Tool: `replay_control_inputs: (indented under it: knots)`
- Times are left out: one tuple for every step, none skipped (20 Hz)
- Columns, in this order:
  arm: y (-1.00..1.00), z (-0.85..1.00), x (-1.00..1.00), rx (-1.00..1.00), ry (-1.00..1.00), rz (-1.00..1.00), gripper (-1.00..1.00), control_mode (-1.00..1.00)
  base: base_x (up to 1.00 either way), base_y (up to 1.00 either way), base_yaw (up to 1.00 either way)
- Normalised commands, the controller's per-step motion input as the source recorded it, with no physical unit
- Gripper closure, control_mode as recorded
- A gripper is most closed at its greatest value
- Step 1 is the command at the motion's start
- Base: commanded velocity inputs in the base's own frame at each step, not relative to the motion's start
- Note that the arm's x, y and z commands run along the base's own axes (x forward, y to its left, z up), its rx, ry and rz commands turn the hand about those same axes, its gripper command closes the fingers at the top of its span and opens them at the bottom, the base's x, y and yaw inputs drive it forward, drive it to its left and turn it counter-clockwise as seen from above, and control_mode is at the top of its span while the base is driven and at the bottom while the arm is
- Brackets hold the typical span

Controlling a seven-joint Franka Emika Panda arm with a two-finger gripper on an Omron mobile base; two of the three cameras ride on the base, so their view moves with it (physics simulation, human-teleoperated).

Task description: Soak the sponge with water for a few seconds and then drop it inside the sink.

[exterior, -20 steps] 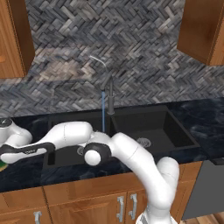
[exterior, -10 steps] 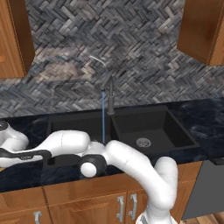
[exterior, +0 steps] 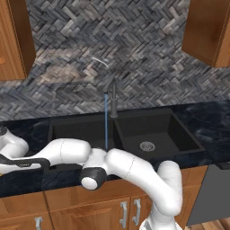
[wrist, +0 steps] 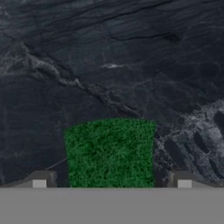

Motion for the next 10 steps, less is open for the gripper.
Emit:
replay_control_inputs:
  knots:
    - [0.00, -0.09, 0.17, -0.09, 0.06, 0.00, -1.00, -1.00, 0.00, 0.00, 0.00]
    - [0.00, -0.10, 0.17, -0.07, 0.05, 0.00, -1.00, -1.00, 0.00, 0.00, 0.00]
    - [0.00, -0.13, 0.17, -0.06, 0.05, 0.00, -1.00, -1.00, 0.00, 0.00, 0.00]
    - [0.00, -0.16, 0.19, -0.05, 0.07, 0.00, -1.00, -1.00, 0.00, 0.00, 0.00]
    - [0.00, -0.20, 0.24, -0.04, 0.07, 0.00, -1.00, -1.00, 0.00, 0.00, 0.00]
    - [0.00, -0.23, 0.28, -0.04, 0.09, 0.00, -1.00, -1.00, 0.00, 0.00, 0.00]
    - [0.00, -0.24, 0.28, -0.02, 0.09, 0.00, -1.00, -1.00, 0.00, 0.00, 0.00]
    - [0.00, -0.24, 0.24, -0.01, 0.10, 0.00, -1.00, -1.00, 0.00, 0.00, 0.00]
    - [0.00, -0.21, 0.16, 0.00, 0.10, 0.00, -1.00, -1.00, 0.00, 0.00, 0.00]
    - [0.00, -0.19, 0.04, 0.00, 0.10, 0.00, -1.00, -1.00, 0.00, 0.00, 0.00]
